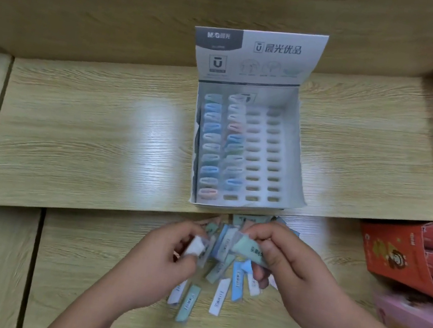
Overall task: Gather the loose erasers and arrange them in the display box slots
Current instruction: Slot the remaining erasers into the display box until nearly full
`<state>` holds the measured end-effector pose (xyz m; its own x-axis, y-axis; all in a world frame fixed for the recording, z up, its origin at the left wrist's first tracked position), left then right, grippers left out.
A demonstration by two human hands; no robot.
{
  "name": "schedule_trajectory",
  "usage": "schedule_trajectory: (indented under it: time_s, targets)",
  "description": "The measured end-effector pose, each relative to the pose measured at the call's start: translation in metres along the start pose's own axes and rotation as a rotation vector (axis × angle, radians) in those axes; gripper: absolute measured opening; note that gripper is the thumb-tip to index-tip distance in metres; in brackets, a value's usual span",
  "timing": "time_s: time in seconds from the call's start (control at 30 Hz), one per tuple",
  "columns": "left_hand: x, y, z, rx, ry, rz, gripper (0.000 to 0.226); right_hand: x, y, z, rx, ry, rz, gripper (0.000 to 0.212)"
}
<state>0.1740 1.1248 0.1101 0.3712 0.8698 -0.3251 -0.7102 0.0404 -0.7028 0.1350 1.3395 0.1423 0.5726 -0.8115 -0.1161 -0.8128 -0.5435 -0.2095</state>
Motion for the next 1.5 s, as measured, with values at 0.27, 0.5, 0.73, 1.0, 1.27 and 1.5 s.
schedule_trajectory:
  time_s: [0.27,0.5,0.73,1.0,1.27,1.5]
  targets:
    - [-0.030,-0.051,0.087,0.283,-0.223,0.029,0.013,-0.012,0.001,-0.046,-0.082,0.150,0.116,0.031]
    - [-0.052,-0.047,0.125,0.365,-0.283,0.277,0.013,-0.026,0.028,-0.094,-0.296,-0.022,0.235,0.035]
    - [-0.055,-0.031,0.125,0.330,-0.403,0.375,0.020,-0.035,0.056,-0.099,-0.402,-0.359,0.325,0.023]
    - [-0.042,-0.023,0.116,0.277,-0.131,0.446,0.020,-0.045,0.068,-0.081,-0.334,-0.201,0.379,0.016]
    - [-0.039,-0.012,0.113,0.445,0.272,0.596,0.024,-0.055,0.076,-0.070,-0.326,-0.192,0.398,0.020]
    - [-0.037,-0.010,0.109,0.532,0.500,0.721,0.021,-0.059,0.082,-0.073,-0.408,-0.340,0.448,0.021]
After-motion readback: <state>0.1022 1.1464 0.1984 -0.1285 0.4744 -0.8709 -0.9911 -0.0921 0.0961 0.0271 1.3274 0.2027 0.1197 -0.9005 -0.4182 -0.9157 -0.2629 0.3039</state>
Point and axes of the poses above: each hand's wrist, its own y-axis towards the middle knuckle, its own x-axis out of the palm, z = x × y, the point moved 3 cm from there along y, towards the middle knuckle, and after that the axes turned 11 degrees about -x, right-handed, at the moved point
